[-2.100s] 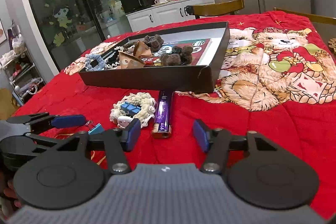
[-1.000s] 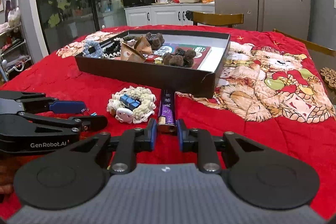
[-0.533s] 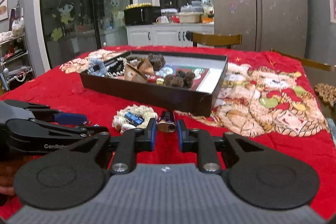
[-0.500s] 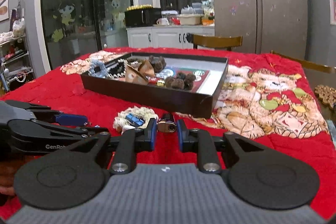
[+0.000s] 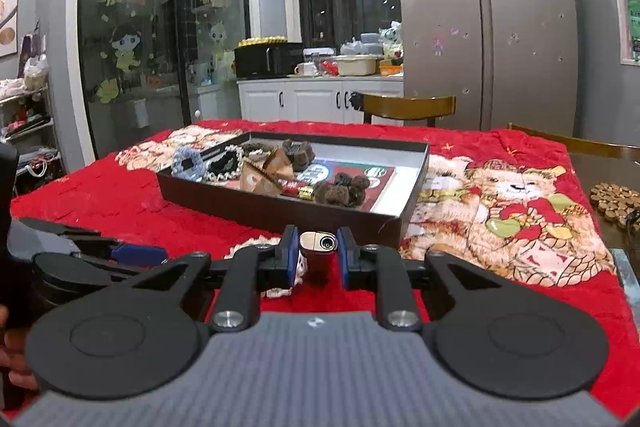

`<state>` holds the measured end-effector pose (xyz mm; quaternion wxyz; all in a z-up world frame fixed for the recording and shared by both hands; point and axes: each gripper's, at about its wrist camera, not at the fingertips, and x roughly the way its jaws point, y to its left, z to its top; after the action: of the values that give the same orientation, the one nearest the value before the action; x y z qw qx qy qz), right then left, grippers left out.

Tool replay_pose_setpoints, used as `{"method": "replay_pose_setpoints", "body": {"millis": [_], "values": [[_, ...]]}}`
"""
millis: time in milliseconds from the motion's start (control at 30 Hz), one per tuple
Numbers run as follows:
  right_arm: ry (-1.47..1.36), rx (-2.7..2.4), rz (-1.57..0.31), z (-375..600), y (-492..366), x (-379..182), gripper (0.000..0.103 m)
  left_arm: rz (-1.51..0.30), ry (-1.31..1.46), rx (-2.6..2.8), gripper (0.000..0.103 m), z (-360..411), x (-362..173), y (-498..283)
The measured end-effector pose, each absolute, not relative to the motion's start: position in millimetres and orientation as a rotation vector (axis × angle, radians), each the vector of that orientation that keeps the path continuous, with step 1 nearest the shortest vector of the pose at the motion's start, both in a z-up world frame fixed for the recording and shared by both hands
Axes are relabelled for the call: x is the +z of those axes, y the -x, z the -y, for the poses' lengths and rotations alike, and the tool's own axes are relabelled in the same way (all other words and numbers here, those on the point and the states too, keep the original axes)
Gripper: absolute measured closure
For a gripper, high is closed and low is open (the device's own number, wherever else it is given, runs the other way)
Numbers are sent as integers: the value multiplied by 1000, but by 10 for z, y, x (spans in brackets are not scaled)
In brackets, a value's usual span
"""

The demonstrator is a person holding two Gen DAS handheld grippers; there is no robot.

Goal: Organize objects
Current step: 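Lift the binder clip and lighter and carry them over the box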

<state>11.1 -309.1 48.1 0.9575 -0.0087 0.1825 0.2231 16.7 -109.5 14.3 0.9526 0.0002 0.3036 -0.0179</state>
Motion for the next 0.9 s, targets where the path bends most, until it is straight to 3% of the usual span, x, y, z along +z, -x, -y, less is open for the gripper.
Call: {"method": "replay_pose_setpoints", "body": {"millis": [567, 900], "values": [[-70, 423, -353, 3120, -250, 907, 80, -601, 40, -26, 47, 983, 262, -156], [-125, 380, -271, 3011, -499, 1395, 80, -444, 5, -60, 47, 962, 955, -246]]}}
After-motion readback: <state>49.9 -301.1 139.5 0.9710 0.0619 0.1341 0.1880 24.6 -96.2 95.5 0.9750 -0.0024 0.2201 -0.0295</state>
